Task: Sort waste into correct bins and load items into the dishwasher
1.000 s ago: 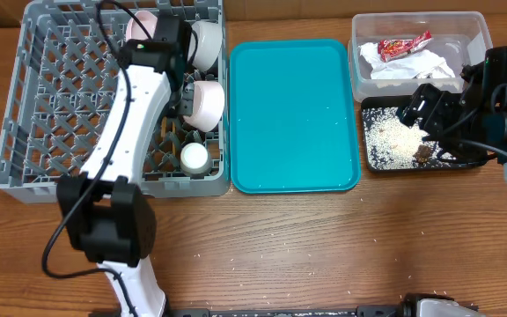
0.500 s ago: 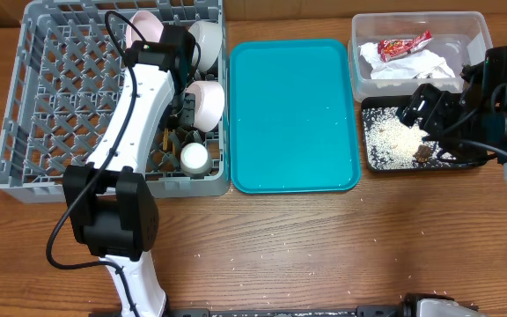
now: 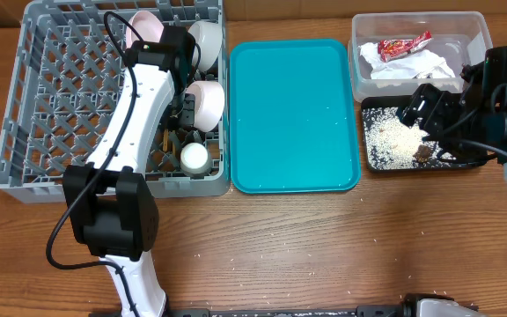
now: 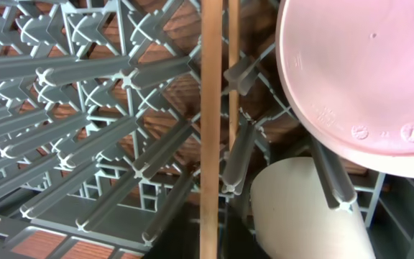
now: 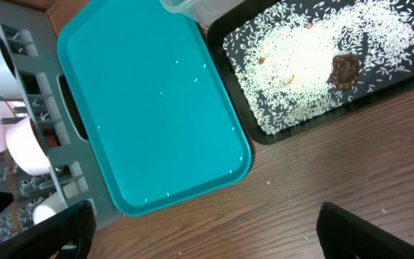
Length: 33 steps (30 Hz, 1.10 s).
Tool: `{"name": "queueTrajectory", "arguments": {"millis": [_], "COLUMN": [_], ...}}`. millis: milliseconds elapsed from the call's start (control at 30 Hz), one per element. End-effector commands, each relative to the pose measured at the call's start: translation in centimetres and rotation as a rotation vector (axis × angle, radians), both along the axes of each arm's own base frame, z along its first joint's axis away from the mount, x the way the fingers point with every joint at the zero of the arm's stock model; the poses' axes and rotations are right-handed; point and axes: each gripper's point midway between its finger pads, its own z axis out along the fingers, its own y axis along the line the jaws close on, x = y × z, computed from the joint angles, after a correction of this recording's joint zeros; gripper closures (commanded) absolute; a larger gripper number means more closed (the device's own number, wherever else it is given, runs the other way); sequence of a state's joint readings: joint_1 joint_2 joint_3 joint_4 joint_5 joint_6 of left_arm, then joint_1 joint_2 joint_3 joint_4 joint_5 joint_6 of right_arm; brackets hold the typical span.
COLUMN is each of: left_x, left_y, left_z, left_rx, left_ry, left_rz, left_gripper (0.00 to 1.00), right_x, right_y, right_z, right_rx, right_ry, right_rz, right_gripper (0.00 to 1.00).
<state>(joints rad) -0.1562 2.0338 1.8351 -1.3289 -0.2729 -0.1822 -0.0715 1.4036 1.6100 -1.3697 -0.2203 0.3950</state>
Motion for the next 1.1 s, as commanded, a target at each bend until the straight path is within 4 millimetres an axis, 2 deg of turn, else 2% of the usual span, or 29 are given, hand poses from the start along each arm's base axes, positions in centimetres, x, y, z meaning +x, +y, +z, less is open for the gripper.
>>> {"name": "queueTrajectory", "arguments": {"millis": [0,33,100,167,267,367,500,567,667,700,933,1067], "left_x": [-0.3,-0.3,-0.3,-0.1,0.4,1.4,1.2,-0.1,-2.7,-3.6,-7.2,-9.3], "left_y": [0.1,0.1,0.1,0.1,-0.6,-2.4,-3.7,-4.0,-3.7,-3.5,-3.0,-3.6], "left_z": [-0.5,-0.5,-0.5,-0.4,1.6,5.9,14.6,19.4,24.6,25.7,28.6,30.2], "left_rx": [-0.008,-0.008,-0.008,-0.01,-0.052,-0.166,-0.277,-0.318,-0.346,-0.35,-0.372,-0.398], "left_ry": [0.021,0.022,0.021,0.015,-0.025,-0.142,-0.379,-0.52,-0.67,-0.7,-0.802,-0.873], "left_rz": [0.003,0.003,0.004,0.004,0.001,-0.015,-0.051,-0.069,-0.078,-0.082,-0.08,-0.111], "left_gripper": [0.48,0.41,0.36,0.35,0.38,0.39,0.39,0.34,0.35,0.36,0.42,0.44], "right_x": [0.2,0.2,0.2,0.2,0.2,0.2,0.2,0.2,0.2,0.2,0.2,0.2], "right_y": [-0.2,-0.2,-0.2,-0.2,-0.2,-0.2,-0.2,-0.2,-0.2,-0.2,-0.2,-0.2], "right_z": [0.5,0.5,0.5,0.5,0.5,0.5,0.5,0.5,0.5,0.5,0.5,0.5], "right_rx": [-0.012,-0.012,-0.012,-0.012,-0.012,-0.012,-0.012,-0.012,-0.012,-0.012,-0.012,-0.012], "right_ry": [-0.02,-0.02,-0.02,-0.02,-0.02,-0.02,-0.02,-0.02,-0.02,-0.02,-0.02,-0.02], "right_rz": [-0.003,-0.003,-0.003,-0.003,-0.003,-0.003,-0.003,-0.003,-0.003,-0.003,-0.003,-0.003], "right_gripper": [0.0,0.0,0.0,0.0,0.0,0.0,0.0,0.0,0.0,0.0,0.0,0.0]}}
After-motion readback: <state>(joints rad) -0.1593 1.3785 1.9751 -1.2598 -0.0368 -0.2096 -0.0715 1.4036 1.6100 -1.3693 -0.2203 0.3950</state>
